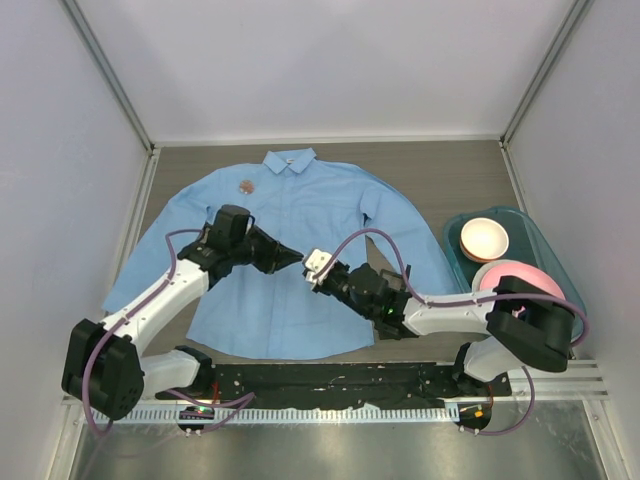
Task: Remove the brooch from the garment
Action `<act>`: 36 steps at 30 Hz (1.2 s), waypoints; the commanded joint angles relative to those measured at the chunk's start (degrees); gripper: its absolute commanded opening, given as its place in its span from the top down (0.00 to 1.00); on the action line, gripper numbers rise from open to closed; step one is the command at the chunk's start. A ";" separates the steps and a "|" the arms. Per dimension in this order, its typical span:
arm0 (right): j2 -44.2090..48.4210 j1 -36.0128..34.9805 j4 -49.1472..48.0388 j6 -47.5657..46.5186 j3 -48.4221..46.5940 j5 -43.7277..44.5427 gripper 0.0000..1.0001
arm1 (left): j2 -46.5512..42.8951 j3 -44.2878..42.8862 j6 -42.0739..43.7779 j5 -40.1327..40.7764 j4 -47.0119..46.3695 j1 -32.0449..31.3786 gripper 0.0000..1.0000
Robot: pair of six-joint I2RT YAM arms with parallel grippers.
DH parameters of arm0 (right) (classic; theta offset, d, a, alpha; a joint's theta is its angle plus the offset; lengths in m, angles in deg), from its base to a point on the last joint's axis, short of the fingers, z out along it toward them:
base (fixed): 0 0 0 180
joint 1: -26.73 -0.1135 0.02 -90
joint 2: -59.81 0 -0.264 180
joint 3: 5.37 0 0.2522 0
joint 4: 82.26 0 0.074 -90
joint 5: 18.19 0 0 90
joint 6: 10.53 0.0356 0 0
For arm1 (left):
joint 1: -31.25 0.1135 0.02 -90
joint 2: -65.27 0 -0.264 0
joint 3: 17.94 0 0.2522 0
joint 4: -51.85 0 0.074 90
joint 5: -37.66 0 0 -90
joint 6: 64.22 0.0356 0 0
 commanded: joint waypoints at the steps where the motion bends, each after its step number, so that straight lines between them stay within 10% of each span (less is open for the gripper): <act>1: 4.76 -0.57 5.79 8.24 -1.75 2.99 0.64 | -1.05 0.33 9.82 2.66 -7.54 -0.19 1.00; 6: 12.94 -0.48 25.45 22.47 -4.64 10.27 0.25 | -1.94 5.26 21.96 -1.46 -25.18 0.08 1.00; 14: 19.96 14.77 52.37 41.55 -11.50 -12.76 0.23 | 2.37 6.23 34.54 -17.01 -40.23 -0.01 1.00; 25: 25.79 31.51 50.73 52.46 -10.10 -47.70 0.22 | 0.27 7.99 40.70 -29.77 -44.73 -0.01 1.00; 36: 21.83 32.57 25.25 64.85 -3.59 -57.56 0.30 | -1.40 10.18 38.42 -32.31 -49.56 -0.01 1.00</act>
